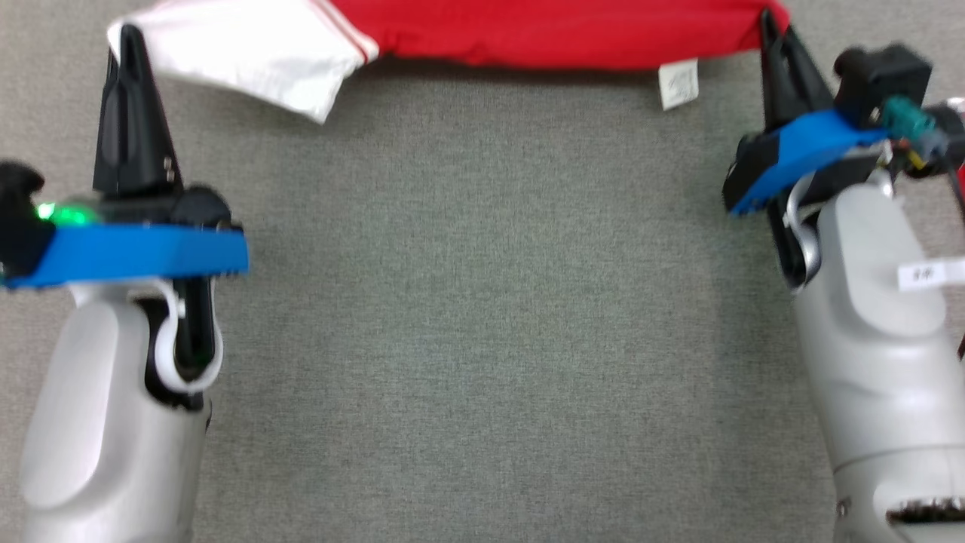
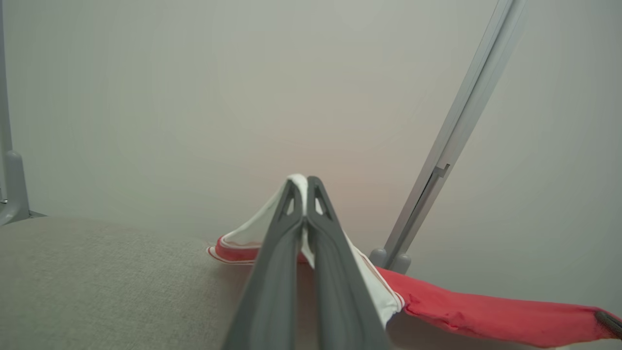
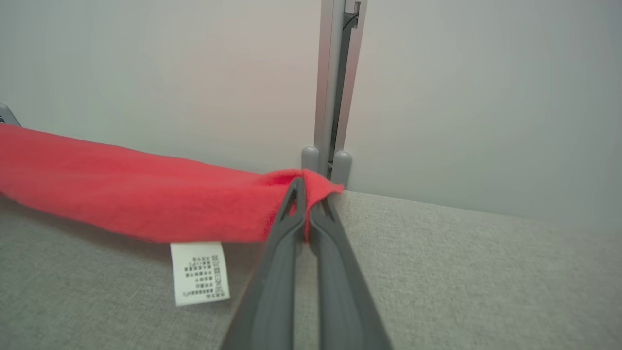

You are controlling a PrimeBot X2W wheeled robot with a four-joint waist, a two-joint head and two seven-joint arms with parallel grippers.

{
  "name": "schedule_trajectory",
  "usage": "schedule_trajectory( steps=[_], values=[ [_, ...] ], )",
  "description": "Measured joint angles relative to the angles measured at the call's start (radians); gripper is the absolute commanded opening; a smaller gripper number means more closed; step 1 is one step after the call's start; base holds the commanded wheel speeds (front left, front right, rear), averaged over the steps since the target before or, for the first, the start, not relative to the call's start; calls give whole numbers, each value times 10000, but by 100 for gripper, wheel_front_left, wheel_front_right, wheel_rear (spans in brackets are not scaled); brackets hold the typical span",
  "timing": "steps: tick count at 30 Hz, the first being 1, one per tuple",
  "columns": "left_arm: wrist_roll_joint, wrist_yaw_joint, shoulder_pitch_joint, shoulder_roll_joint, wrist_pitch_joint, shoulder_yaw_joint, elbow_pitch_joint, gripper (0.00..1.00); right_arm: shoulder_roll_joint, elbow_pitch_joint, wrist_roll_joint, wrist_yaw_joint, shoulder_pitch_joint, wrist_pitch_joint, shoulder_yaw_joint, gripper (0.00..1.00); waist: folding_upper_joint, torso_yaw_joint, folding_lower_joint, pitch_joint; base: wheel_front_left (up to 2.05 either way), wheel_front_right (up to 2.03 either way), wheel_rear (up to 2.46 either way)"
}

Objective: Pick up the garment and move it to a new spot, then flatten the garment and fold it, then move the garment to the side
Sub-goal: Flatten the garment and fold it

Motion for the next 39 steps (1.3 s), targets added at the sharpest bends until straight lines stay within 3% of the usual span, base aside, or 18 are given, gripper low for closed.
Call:
schedule_trajectory(
  steps=[6, 12, 20, 24, 30, 39],
  values=[
    [-73, 295, 2264, 136, 38, 94, -1484, 0, 10, -1609, 1195, 0, 2097, 119, 686, 0, 0, -90, -3, -962, 0, 0, 0],
    [-167, 857, 4757, 213, 249, 176, -3267, 0, 12, -4383, 1847, 0, 4656, 1145, 1026, 0, 0, -239, -4, -1958, 0, 0, 0],
    [146, 1498, 7215, 422, 759, -46, -5273, 0, 13, -8232, 2276, 0, 8315, 2857, 485, 0, 0, -181, -4, -3130, 0, 0, 0],
    [138, 1732, 7973, 552, 1028, -13, -5751, 0, 13, -9536, 2399, 0, 9722, 3613, 349, 0, 0, -165, -3, -3459, 0, 0, 0],
    [-132, 1789, 8628, 541, 1313, -171, -5480, 0, 15, -9662, 2420, 0, 10643, 4385, 426, 0, 0, -325, -3, -3654, 0, 0, 0],
    [-38, 1565, 8494, 349, 1254, -683, -3850, 0, 15, -7891, 2360, 0, 10199, 4723, 717, 0, 0, -407, 0, -3664, 0, 0, 0]
  ],
)
